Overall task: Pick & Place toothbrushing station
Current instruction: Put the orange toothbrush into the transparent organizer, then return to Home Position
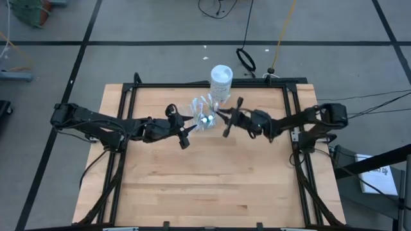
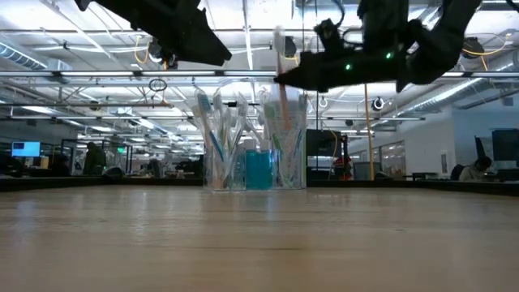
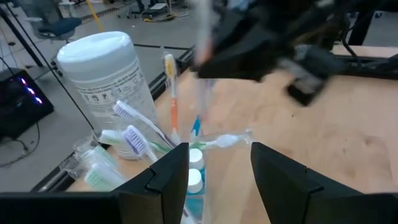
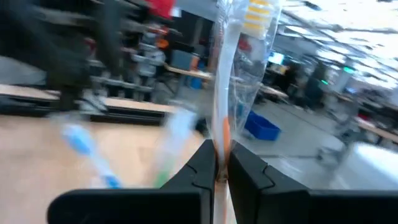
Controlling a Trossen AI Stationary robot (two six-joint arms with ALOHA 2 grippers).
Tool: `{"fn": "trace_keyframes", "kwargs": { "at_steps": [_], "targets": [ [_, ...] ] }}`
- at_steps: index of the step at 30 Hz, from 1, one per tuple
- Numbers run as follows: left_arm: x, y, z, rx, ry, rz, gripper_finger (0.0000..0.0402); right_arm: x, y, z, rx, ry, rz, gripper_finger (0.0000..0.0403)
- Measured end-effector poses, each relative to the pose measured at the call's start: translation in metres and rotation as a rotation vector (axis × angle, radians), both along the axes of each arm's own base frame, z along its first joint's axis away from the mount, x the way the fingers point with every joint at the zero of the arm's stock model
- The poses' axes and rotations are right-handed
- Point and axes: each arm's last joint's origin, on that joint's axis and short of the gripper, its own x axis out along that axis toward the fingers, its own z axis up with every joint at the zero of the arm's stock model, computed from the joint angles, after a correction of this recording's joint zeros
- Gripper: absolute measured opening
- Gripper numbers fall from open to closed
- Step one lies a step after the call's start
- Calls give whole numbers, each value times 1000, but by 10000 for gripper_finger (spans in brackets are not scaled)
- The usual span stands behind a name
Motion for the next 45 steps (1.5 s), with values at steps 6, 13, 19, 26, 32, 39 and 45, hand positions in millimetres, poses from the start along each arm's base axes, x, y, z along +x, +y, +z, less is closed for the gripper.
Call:
{"fn": "trace_keyframes", "kwargs": {
  "at_steps": [6,13,19,26,32,39,45],
  "targets": [
    [0,-3,0,-28,-13,-2,179,1,-31,-19,36,21,-121,15],
    [0,-3,0,-28,-13,-4,179,7,-34,-40,58,73,-60,15],
    [0,-3,0,-26,-12,-5,179,8,-33,-49,65,104,-57,16],
    [0,-3,0,-26,-12,-4,179,8,-35,-50,48,113,-62,51],
    [0,-3,0,-26,-12,-4,179,8,-35,-49,41,113,-72,113],
    [0,-3,0,-26,-12,-4,179,1,-34,-21,31,17,-160,163],
    [0,-3,0,-22,-12,-6,179,-8,-31,5,42,-38,-153,150]
  ]
}}
